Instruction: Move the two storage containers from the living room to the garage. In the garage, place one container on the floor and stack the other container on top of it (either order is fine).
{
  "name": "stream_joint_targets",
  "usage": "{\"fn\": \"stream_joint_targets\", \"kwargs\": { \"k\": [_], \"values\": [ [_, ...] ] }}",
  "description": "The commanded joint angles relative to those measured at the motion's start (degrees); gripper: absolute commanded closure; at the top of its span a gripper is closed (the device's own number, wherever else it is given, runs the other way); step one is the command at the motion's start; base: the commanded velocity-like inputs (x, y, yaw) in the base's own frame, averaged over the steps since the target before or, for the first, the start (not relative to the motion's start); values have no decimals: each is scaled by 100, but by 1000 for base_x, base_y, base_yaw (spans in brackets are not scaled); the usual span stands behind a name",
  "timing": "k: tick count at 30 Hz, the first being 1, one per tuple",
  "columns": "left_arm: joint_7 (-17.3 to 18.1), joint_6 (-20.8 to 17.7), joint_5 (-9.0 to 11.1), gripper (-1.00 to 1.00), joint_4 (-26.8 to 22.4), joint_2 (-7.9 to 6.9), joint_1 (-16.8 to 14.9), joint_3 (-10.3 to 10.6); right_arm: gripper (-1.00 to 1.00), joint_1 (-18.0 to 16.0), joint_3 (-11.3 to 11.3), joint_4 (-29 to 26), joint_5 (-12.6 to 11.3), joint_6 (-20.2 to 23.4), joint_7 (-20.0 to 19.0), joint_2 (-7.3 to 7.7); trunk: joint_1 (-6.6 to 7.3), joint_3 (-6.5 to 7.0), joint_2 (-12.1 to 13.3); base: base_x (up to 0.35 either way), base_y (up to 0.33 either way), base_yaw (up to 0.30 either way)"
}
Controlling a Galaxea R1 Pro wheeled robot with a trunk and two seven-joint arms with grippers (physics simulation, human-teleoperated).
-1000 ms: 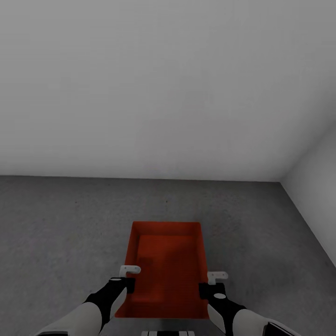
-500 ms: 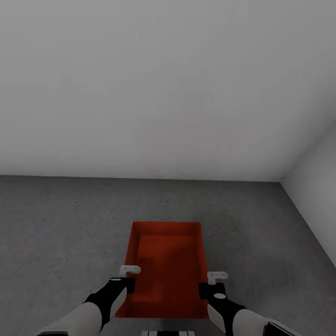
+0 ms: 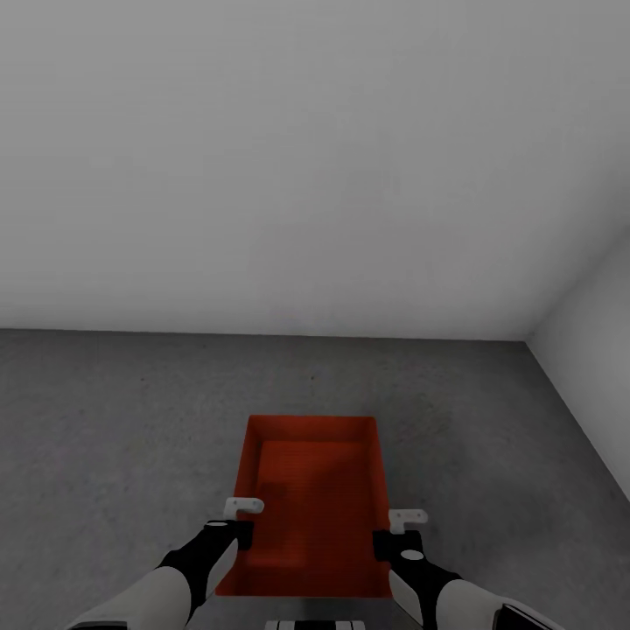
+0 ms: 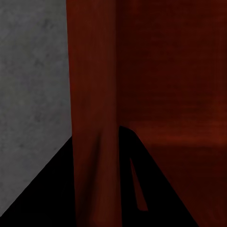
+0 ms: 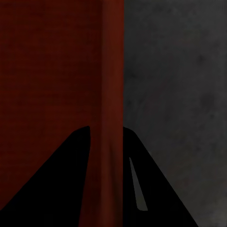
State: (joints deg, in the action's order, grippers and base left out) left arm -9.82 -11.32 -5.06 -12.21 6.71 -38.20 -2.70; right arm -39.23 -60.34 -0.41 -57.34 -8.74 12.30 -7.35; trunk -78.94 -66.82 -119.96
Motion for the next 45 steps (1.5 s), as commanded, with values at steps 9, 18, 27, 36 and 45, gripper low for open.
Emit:
{"fn": "stream_joint_targets", "kwargs": {
  "k": [9,18,27,36,45],
  "values": [
    [77,-26,85,100,17,5,5,167,100,-5,14,5,-58,-32,176,-3,1,-3,-1,0,0,0],
    [77,-21,81,100,22,5,5,167,100,-5,1,0,-53,-34,176,-5,1,-3,-1,0,0,0],
    [66,-25,82,100,20,5,5,167,100,-5,-12,-1,-50,-40,174,-3,1,-3,-1,0,0,0],
    [68,-20,84,100,17,5,5,165,100,-5,-12,-1,-50,-34,174,-3,1,-3,-1,0,0,0],
    [68,-24,86,-100,17,-3,5,165,100,-5,-7,1,-50,-33,175,-3,1,-3,-1,0,0,0]
  ]
}}
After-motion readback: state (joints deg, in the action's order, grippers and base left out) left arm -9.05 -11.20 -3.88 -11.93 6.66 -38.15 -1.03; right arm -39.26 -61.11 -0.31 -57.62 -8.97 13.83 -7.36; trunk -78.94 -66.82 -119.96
